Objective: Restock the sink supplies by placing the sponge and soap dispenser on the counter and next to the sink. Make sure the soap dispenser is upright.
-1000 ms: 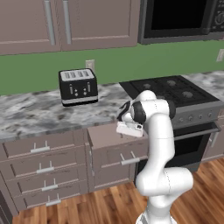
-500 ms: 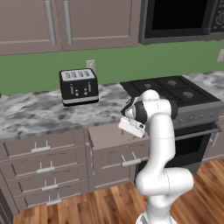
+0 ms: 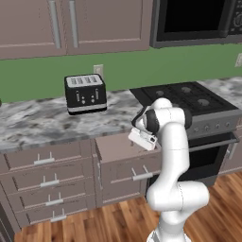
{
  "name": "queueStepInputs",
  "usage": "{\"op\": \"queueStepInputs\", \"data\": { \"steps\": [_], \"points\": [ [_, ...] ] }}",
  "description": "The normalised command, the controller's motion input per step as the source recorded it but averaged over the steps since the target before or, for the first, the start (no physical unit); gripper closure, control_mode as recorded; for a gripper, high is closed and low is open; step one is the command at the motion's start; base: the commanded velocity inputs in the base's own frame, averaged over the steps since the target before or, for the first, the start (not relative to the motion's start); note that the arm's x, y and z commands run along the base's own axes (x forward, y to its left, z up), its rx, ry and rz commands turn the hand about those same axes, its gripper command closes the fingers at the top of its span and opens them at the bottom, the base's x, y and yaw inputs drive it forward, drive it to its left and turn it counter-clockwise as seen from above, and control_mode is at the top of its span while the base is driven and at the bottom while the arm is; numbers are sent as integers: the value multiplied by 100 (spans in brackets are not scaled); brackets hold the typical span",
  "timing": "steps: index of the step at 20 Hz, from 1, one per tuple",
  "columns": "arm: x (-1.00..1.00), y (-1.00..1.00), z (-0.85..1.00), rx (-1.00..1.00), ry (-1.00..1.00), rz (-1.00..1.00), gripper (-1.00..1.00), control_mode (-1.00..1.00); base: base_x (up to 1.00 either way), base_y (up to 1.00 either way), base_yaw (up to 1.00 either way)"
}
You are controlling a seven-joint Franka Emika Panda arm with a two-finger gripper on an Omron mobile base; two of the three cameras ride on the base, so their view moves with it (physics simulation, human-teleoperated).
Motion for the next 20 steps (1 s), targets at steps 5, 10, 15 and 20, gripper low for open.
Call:
{"op": "queueStepInputs", "data": {
  "steps": [5,10,15,20],
  "points": [
    [-5,-4,-6,0,-3,-1,-100,-100,0,0,0],
    [-10,-6,-28,0,-6,-8,-100,-100,0,0,0],
    [-5,-20,-37,0,-2,-11,-100,-100,0,0,0],
    [-2,-13,-32,0,0,-12,-100,-100,0,0,0]
  ]
}}
